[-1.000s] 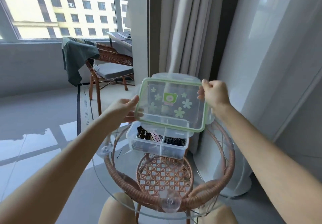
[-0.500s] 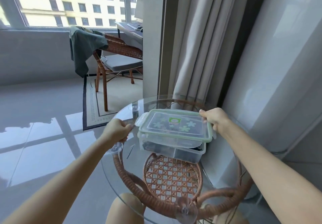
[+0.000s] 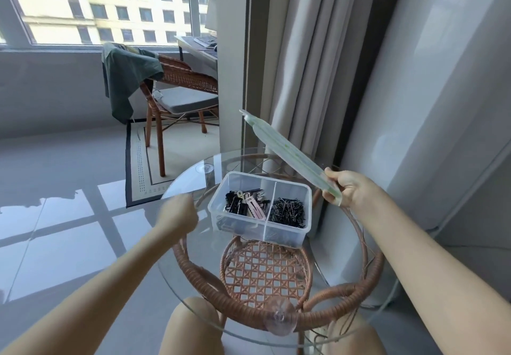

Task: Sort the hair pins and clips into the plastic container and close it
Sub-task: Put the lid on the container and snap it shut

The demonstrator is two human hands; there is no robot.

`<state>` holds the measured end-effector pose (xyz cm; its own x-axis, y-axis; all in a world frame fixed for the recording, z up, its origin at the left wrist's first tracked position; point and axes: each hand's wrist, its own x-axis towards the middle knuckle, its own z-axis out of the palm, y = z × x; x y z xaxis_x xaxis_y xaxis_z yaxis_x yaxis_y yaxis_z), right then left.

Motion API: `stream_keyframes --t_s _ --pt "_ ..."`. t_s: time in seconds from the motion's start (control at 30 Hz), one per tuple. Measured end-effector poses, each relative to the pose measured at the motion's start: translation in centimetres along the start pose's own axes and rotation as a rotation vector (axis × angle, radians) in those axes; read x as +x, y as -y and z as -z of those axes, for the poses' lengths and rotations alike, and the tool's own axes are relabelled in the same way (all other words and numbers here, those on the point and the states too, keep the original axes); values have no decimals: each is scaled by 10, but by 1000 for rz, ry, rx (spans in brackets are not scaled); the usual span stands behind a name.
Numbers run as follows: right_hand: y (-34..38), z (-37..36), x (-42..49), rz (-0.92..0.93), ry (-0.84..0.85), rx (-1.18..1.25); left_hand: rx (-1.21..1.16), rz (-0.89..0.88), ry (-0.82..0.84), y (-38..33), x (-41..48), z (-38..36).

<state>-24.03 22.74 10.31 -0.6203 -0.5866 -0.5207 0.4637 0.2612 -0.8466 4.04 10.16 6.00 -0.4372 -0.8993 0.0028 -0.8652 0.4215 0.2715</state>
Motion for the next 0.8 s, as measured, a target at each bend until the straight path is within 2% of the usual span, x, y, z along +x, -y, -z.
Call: stream_keyframes --t_s 0.03,0.1,0.2,0.3,0.37,0.43,0.47,0.57,0.6,0.7,0.8 --pt "-1 4 0 -22 6 21 -92 -9 -31 -6 5 10" --pt "-3 11 5 -105 25 72 -253 -160 -19 -40 4 24" --pt "-9 17 3 -211 54 183 -294 -444 111 -109 -11 17" --pt "-13 27 -1 -186 140 276 -231 -511 159 -137 -2 -9" --pt "-15 33 2 -100 160 264 -267 -458 168 -134 6 -13" --pt "-13 33 4 -81 98 221 -394 -380 132 -123 10 -5" --pt "-12 31 5 -93 65 189 -547 -305 129 -115 14 2" --pt "-9 20 7 -118 -13 120 -1234 60 206 -81 31 30" --pt "-10 13 10 -117 -5 100 -1357 139 179 -69 38 38" --pt "-19 -8 21 -82 -21 -38 -1410 230 153 -36 55 46" --pt "-23 -24 31 86 -128 -209 -1125 169 221 -20 61 36"
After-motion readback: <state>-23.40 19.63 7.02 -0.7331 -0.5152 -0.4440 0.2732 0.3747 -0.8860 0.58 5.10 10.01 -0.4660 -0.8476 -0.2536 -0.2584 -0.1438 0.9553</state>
